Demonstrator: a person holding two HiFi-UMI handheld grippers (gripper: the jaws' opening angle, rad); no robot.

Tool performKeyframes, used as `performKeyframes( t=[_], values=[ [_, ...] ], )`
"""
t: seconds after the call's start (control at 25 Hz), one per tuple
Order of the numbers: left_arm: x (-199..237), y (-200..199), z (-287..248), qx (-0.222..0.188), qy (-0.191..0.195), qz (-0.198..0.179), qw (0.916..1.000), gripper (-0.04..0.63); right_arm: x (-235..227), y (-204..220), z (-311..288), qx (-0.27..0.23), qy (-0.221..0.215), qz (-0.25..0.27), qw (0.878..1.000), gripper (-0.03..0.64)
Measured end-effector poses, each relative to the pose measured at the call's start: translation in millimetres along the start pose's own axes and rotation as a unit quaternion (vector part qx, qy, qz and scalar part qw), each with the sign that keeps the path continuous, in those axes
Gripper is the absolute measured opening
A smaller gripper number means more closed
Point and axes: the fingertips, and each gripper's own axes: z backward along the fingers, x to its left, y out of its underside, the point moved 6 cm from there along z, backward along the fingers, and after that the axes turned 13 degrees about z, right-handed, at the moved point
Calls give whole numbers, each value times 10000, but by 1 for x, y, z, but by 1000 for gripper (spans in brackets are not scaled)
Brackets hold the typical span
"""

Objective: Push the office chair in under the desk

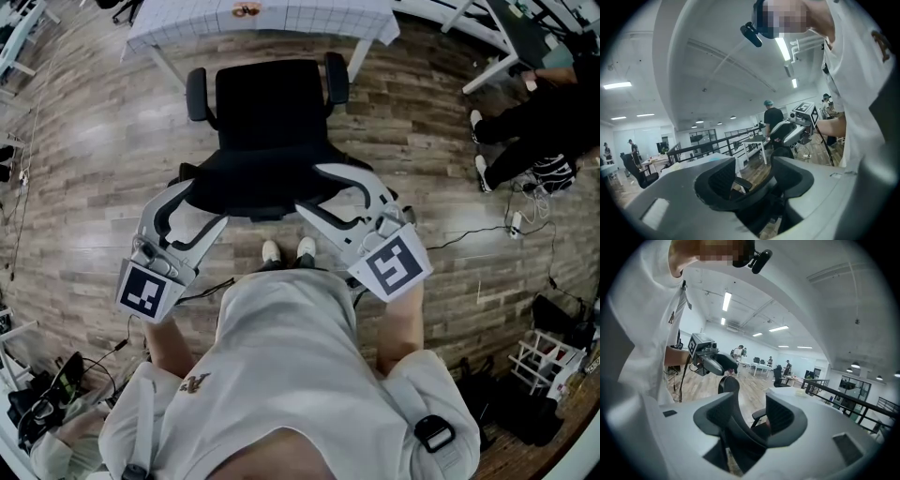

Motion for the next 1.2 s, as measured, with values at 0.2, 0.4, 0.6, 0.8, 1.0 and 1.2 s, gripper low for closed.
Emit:
performKeyframes(
  t=[0.2,0.4,0.6,0.8,1.0,1.2],
  values=[
    [-1,6,0,332,74,-140,9993,287,3,3,0,105,-238,72,9996,215],
    [-3,13,-6,658,38,-266,9975,316,8,11,-4,366,-535,241,9976,268],
    [-2,16,-12,713,60,-317,9969,337,7,14,-8,406,-624,317,9967,291],
    [-6,21,-13,950,102,-465,9943,359,14,18,-7,582,-936,573,9923,347],
    [-9,26,-21,1005,103,-535,9934,367,20,26,-12,721,-1052,613,9899,353],
    [-5,27,-28,1007,64,-606,9930,376,18,36,-25,862,-1076,681,9881,382]
  ],
)
